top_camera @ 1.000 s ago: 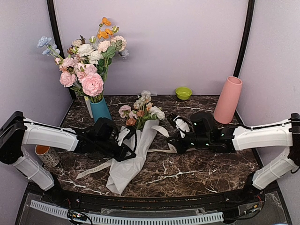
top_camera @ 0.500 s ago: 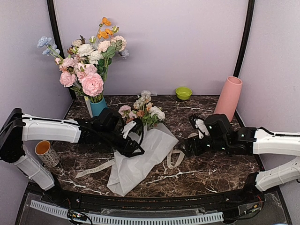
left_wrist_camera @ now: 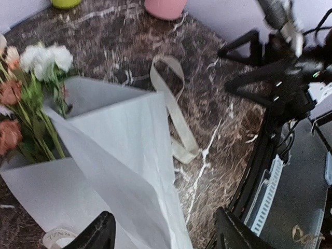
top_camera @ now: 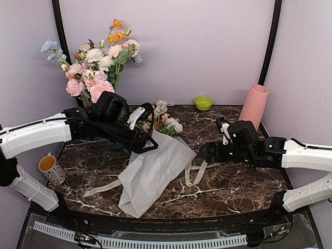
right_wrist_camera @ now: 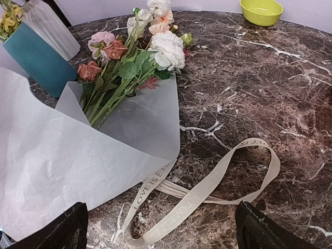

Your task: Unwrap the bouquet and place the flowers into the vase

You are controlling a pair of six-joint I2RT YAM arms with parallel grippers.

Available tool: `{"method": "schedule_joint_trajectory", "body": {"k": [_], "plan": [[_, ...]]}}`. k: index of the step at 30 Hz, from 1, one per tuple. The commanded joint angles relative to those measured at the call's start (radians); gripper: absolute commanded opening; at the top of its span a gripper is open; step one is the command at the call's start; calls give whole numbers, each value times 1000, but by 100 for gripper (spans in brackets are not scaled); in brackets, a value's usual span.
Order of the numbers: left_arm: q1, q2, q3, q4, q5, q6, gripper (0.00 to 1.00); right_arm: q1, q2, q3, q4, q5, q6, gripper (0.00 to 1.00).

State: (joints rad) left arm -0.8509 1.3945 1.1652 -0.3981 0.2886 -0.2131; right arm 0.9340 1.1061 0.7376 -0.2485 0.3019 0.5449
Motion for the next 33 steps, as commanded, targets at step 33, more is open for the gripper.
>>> {"method": "schedule_joint_trajectory", "body": {"k": [33], "plan": [[-129,78,-34,-212,-29,100,61,-62,-202,63,-500,55,456,100]]}}
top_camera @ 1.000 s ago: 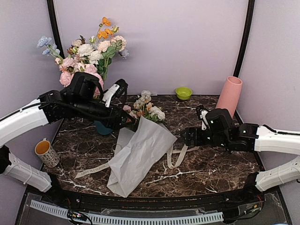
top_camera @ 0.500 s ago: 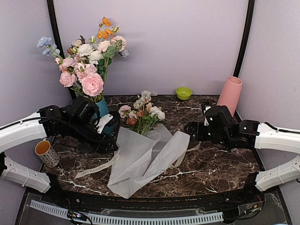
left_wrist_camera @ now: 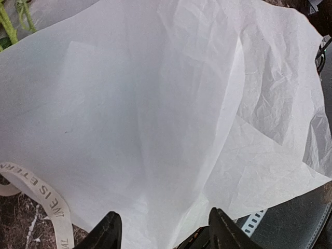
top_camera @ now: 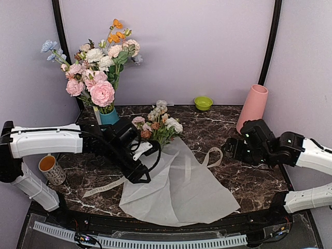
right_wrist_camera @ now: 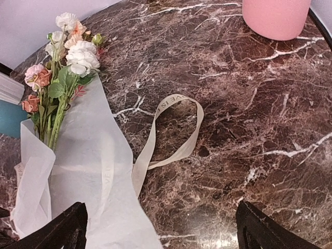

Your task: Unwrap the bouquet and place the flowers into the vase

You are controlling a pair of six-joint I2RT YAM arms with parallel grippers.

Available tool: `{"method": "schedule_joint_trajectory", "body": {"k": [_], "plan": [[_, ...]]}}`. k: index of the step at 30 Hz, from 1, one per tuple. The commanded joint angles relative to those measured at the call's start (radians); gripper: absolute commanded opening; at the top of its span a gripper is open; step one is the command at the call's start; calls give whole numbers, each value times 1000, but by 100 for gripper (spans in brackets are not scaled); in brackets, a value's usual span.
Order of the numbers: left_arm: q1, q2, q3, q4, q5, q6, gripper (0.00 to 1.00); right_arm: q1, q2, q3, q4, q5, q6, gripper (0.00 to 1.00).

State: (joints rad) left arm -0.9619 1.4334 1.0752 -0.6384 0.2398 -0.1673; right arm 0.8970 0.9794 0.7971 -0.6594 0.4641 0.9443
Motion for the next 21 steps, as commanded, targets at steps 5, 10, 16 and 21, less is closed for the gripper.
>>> {"method": "schedule_joint_trajectory", "body": {"k": [5,10,16,21], "plan": [[-21,122,119,34,48,110,60,-67,-95,-41,-80,-329,8,100],[-26,192,192,12,73,158,56,-92,4,-90,-49,-545,-25,100],[-28,216,227,-6,64,180,45,-107,131,-108,-27,-669,-116,100],[-32,193,220,-9,27,166,13,-115,256,-78,-8,-690,-199,100]]}}
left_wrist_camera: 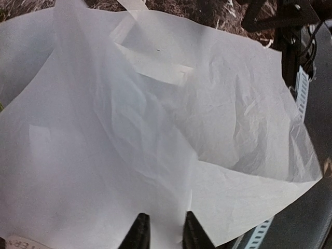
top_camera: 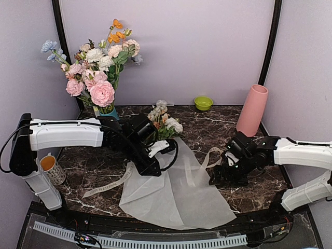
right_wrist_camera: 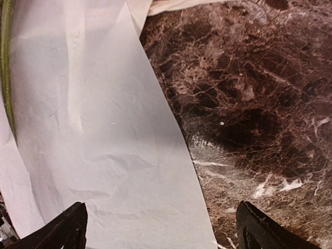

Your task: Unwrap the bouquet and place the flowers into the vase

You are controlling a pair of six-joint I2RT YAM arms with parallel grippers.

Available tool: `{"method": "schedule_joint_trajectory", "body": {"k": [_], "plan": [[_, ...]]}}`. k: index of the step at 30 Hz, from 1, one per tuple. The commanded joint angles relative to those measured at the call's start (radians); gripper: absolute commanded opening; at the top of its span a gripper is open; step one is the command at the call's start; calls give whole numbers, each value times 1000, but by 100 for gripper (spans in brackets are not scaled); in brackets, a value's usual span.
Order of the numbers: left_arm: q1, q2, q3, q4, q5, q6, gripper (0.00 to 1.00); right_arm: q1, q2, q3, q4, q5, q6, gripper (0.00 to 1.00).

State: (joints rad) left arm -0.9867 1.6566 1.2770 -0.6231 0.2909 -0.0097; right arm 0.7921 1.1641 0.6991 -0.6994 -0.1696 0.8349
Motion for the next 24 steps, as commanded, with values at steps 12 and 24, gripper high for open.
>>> {"method": "schedule_joint_trajectory", "body": {"k": [12,24], "plan": [[-10,-199,-59,-41,-292,-122,0,-13,456,302,64,48,-256,100],[-10,-354,-187,-57,-349,-262,0,-13,645,429,48,25,-298,46]]}}
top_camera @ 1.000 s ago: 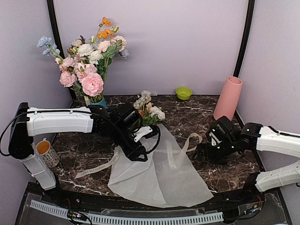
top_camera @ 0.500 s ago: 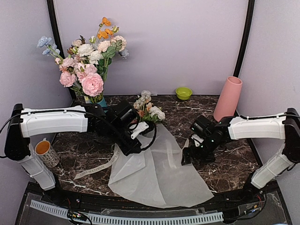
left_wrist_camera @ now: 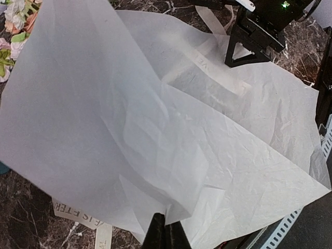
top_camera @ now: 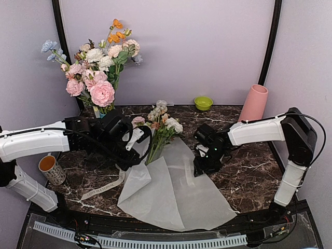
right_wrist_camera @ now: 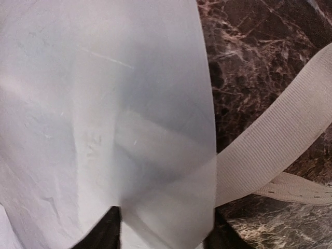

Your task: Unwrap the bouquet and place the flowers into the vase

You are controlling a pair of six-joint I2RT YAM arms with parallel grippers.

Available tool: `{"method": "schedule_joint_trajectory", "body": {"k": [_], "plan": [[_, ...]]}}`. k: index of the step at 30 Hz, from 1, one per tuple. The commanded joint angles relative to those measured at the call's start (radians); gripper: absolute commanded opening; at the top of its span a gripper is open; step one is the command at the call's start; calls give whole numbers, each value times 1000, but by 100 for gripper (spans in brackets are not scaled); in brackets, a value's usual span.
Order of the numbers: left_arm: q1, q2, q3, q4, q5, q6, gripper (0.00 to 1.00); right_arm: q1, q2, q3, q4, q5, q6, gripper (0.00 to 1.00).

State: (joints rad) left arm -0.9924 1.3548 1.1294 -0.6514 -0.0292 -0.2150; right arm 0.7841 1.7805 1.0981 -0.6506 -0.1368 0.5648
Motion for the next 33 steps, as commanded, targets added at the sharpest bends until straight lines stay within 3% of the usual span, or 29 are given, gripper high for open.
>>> {"method": "schedule_joint_trajectory", "body": {"k": [1,5,20,27,33], "plan": [[-4,-60,-49,-30,-31,-63,0,-5,34,32,-11,1,-30,38],[-4,-83,-75,-45,-51,-84,0,-5,50,99,-81,31,-37,0],[-1,-169,-156,-99,-303,-192,0,-42,43,301,-277,215,-49,0],[16,-182,-205,-55,-315,-218,0,-133,94,380,-273,255,-93,0],[18,-246,-283,3,-244,-252,0,-181,132,416,-259,290,-117,0]]}}
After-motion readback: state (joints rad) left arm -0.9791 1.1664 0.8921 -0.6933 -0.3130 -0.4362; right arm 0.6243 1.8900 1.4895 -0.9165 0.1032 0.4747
